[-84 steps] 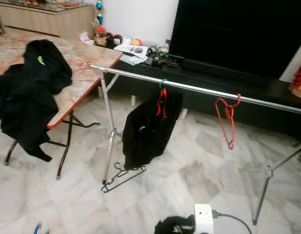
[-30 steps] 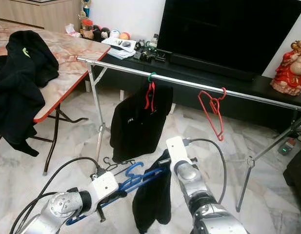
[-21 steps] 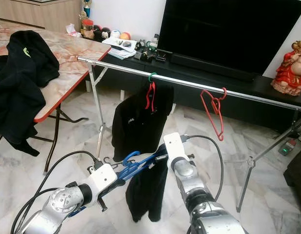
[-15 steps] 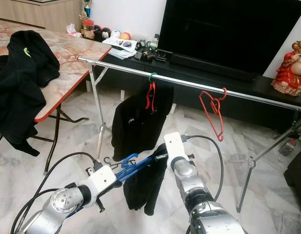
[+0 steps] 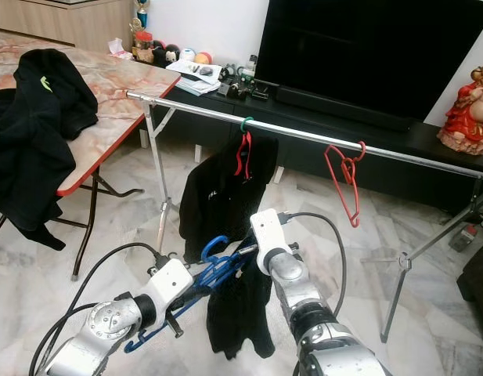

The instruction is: Hang hanger

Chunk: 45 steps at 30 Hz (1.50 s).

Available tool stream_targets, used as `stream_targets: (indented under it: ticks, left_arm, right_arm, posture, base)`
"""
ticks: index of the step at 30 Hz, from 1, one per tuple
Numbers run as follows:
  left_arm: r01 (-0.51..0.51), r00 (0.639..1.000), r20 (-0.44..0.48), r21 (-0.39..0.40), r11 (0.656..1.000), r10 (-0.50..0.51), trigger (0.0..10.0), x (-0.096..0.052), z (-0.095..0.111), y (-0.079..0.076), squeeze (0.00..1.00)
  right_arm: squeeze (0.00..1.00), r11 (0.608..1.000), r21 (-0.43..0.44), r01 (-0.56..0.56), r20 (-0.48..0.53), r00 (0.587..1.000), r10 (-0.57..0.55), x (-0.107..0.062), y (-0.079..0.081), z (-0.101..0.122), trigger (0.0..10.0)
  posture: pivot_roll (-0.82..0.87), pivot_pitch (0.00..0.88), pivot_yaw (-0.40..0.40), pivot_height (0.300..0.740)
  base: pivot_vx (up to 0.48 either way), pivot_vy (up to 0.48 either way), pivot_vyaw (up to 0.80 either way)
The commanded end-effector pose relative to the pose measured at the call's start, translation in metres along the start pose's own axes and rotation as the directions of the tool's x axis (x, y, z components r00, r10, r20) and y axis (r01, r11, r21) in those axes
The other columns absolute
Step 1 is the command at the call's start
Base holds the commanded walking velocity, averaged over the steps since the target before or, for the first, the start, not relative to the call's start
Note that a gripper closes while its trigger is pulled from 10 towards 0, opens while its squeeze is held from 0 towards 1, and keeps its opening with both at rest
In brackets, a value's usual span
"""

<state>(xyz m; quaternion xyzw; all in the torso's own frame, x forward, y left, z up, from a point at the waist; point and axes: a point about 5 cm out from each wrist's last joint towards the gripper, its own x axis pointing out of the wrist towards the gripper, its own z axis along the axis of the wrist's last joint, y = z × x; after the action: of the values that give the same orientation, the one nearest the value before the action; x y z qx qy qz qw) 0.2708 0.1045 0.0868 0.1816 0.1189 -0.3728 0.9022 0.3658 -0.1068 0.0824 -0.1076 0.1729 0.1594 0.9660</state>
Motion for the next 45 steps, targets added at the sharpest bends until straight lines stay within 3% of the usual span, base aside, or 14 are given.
stream_targets:
  ticks: [1,8,12,16,17,24,32,35,37,42,43,44,45]
  left_arm:
    - [0.068,0.997,0.025,-0.002,0.998,-0.068,10.0,0.002,0.006,-0.011,0.0]
    - [0.226,0.973,-0.036,-0.04,0.973,-0.228,10.0,-0.004,-0.005,-0.03,0.0]
    - [0.224,0.974,-0.026,-0.035,0.974,-0.225,10.0,-0.002,-0.004,-0.03,0.0]
    - [0.103,0.995,0.005,-0.002,0.995,-0.103,10.0,0.008,0.003,-0.02,0.0]
    - [-0.011,1.0,0.014,0.011,1.0,0.011,10.0,0.012,0.006,-0.009,0.0]
    - [-0.228,0.968,0.097,-0.066,0.972,0.233,10.0,0.009,0.02,0.016,0.0]
    - [-0.227,0.969,0.089,-0.066,0.972,0.232,10.0,0.011,0.015,0.016,0.0]
    - [-0.226,0.968,0.09,-0.074,0.971,0.232,10.0,0.012,0.014,0.014,0.0]
    - [-0.218,0.97,0.092,-0.086,0.972,0.226,10.0,0.014,0.015,0.012,0.0]
    - [-0.205,0.972,0.097,-0.097,0.974,0.214,10.0,0.015,0.015,0.011,0.0]
    - [-0.205,0.972,0.097,-0.099,0.974,0.214,10.0,0.015,0.014,0.01,0.0]
    - [-0.205,0.972,0.097,-0.099,0.974,0.214,10.0,0.015,0.014,0.01,0.0]
    - [-0.21,0.971,0.097,-0.099,0.973,0.219,10.0,0.015,0.014,0.011,0.0]
  right_arm:
    - [0.0,1.0,-0.018,-0.019,0.087,0.996,0.021,0.001,-0.001,0.021,10.0]
    - [0.0,0.991,-0.106,-0.083,0.181,0.978,0.102,-0.001,0.001,0.035,10.0]
    - [0.0,0.976,-0.149,-0.161,0.203,0.961,0.19,-0.001,0.01,0.04,10.0]
    - [0.0,0.958,-0.182,-0.22,0.196,0.947,0.255,-0.002,0.019,0.038,10.0]
    - [0.0,0.957,-0.191,-0.219,0.188,0.948,0.255,-0.002,0.02,0.037,10.0]
    - [0.0,0.967,-0.199,-0.159,0.142,0.972,0.189,-0.002,0.01,0.028,10.0]
    - [0.0,0.973,-0.194,-0.127,0.158,0.975,0.159,-0.003,0.003,0.03,10.0]
    - [0.0,0.949,-0.198,-0.244,0.221,0.933,0.286,-0.006,0.017,0.038,10.0]
    - [0.0,0.903,-0.247,-0.352,0.245,0.878,0.41,-0.011,0.031,0.042,10.0]
    - [0.0,0.839,-0.309,-0.448,0.25,0.813,0.526,-0.017,0.046,0.041,10.0]
    - [0.0,0.807,-0.331,-0.49,0.24,0.783,0.574,-0.02,0.054,0.039,10.0]
    - [0.0,0.807,-0.331,-0.49,0.24,0.783,0.574,-0.02,0.054,0.039,10.0]
    - [0.0,0.78,-0.361,-0.51,0.22,0.767,0.603,-0.022,0.058,0.036,10.0]
  posture:
    - [0.22,0.0,-0.179,0.74]
    - [0.21,0.0,-0.18,0.74]
    - [0.21,0.0,-0.18,0.74]
    - [0.21,0.0,-0.181,0.74]
    - [0.21,0.0,-0.181,0.74]
    - [0.21,0.0,-0.181,0.74]
    - [0.21,0.0,-0.18,0.74]
    - [0.21,0.0,-0.179,0.74]
    - [0.21,0.0,-0.179,0.74]
    - [0.2,0.0,-0.177,0.74]
    - [0.2,0.0,-0.178,0.74]
    - [0.2,0.0,-0.178,0.74]
    - [0.21,0.0,-0.178,0.74]
  base:
    - [0.0,0.0,0.0]
    - [0.0,0.0,0.0]
    - [0.0,0.0,0.0]
    - [0.0,0.0,0.0]
    - [0.0,0.0,0.0]
    - [0.0,0.0,0.0]
    - [0.0,0.0,0.0]
    - [0.0,0.0,0.0]
    - [0.0,0.0,0.0]
    - [0.0,0.0,0.0]
    - [0.0,0.0,0.0]
    - [0.0,0.0,0.0]
    - [0.0,0.0,0.0]
